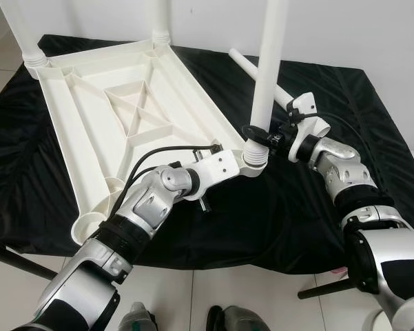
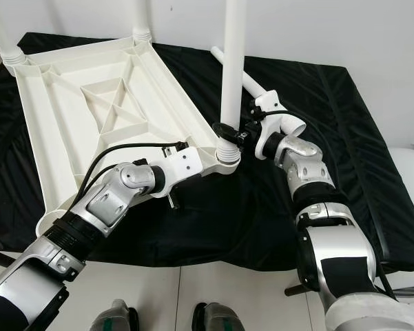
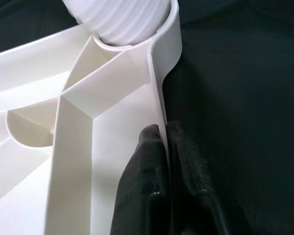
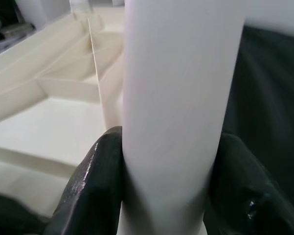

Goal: Building children table

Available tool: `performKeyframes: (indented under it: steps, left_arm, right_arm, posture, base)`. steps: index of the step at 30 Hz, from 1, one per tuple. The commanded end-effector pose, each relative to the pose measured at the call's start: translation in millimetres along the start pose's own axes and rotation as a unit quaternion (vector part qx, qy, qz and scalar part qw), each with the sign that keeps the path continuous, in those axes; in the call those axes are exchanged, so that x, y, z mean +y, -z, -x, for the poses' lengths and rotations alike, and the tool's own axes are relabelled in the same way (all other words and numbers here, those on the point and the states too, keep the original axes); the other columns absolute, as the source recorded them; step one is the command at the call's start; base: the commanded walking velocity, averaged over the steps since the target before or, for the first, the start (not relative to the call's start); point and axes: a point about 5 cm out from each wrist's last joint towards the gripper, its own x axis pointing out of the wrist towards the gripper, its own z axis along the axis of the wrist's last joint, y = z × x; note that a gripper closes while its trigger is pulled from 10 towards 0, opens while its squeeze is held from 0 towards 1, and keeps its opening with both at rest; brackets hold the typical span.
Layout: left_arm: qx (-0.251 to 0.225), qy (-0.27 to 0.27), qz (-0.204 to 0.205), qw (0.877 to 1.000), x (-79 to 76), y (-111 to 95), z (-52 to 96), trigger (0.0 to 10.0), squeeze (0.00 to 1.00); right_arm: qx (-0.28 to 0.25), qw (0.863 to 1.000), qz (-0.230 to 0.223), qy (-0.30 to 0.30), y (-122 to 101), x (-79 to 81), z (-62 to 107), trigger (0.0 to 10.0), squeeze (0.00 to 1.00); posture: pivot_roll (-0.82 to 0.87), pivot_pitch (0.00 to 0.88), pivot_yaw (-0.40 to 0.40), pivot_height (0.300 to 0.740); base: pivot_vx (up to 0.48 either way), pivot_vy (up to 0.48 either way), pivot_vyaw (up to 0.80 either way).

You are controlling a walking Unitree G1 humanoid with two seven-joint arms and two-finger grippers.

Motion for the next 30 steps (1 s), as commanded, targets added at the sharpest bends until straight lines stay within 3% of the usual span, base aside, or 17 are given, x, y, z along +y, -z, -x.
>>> performKeyframes:
  steps: [1,12,30]
  left_arm:
    - [-0.030,0.052,-0.040,0.997,-14.8,-12.4,-3.1,10.0,0.00]
    - [-0.029,0.047,-0.041,0.998,-13.4,-12.4,-2.0,10.0,0.00]
    - [-0.029,0.047,-0.041,0.998,-11.4,-13.0,-2.0,10.0,0.00]
  right_arm:
    - [0.094,0.993,-0.016,0.072,38.5,-12.3,20.1,10.0,0.00]
    - [0.078,0.994,-0.008,0.076,50.5,-12.3,33.2,10.0,0.00]
    - [-0.069,0.992,-0.028,0.106,62.1,2.3,52.0,10.0,0.00]
  posture:
    - [0.03,0.071,-0.031,0.740]
    - [0.03,0.070,-0.033,0.740]
    - [0.01,0.092,-0.021,0.740]
  base:
    - [0.000,0.000,0.00]
    - [0.000,0.000,0.00]
    - [0.000,0.000,0.00]
